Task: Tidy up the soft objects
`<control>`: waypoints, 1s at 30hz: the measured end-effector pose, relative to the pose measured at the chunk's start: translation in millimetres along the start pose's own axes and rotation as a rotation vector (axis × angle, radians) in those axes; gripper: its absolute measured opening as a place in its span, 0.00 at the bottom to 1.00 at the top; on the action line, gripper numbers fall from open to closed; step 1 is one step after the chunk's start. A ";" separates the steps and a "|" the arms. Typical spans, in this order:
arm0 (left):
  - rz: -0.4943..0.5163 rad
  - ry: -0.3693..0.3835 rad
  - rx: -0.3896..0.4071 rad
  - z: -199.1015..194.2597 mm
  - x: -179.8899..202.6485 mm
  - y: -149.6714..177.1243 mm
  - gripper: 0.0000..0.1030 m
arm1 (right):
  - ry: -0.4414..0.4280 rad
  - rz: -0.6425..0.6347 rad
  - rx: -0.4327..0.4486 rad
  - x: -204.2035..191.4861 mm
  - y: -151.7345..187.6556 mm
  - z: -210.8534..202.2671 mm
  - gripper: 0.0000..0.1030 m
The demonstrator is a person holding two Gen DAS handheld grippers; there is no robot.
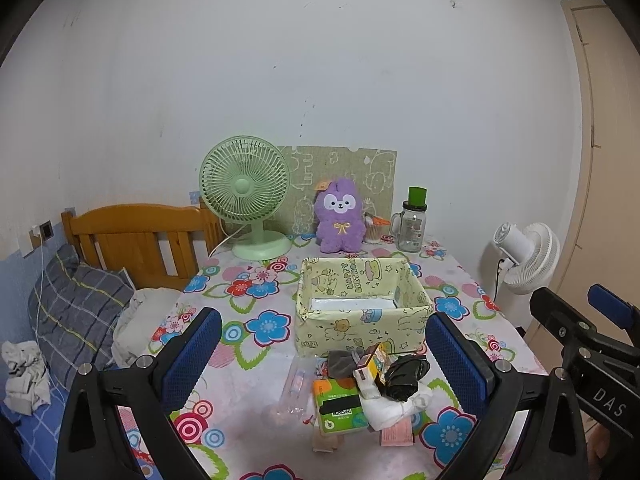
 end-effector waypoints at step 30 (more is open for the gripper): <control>0.018 -0.007 0.007 2.1 3.2 1.1 0.97 | 0.011 -0.001 0.003 -0.3 -1.5 0.4 0.91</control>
Point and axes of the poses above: each gripper's, at about its wrist camera, not at the fingertips, and z roughly the way its jaws point, x to its right, y to its underside, the point moved 10 cm from there along z, roughly the way its jaws point, and after that the axes turned 3 degrees about x, right-handed, at the moved point
